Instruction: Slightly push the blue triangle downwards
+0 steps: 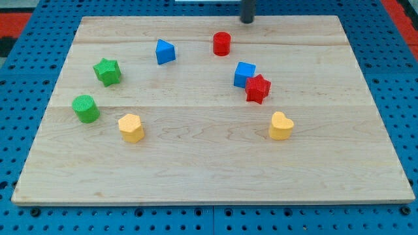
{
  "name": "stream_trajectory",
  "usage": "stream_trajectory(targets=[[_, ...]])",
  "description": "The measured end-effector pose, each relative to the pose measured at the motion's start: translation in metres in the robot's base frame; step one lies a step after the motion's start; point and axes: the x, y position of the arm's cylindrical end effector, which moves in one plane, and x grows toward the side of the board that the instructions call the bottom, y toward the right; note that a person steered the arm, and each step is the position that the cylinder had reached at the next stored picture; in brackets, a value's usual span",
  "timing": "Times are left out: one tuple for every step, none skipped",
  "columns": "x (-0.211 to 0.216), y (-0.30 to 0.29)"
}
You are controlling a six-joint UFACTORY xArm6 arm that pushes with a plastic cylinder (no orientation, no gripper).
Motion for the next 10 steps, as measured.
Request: stream_trajectory(targets=[[0.0, 0.012], [0.0, 0.016], [0.0, 0.016], [0.001, -0.023], [0.022, -0.147], [0.071, -0.198], [0.074, -0.24], [0.097, -0.27], [0.104, -0.23], [0.073, -0.228]])
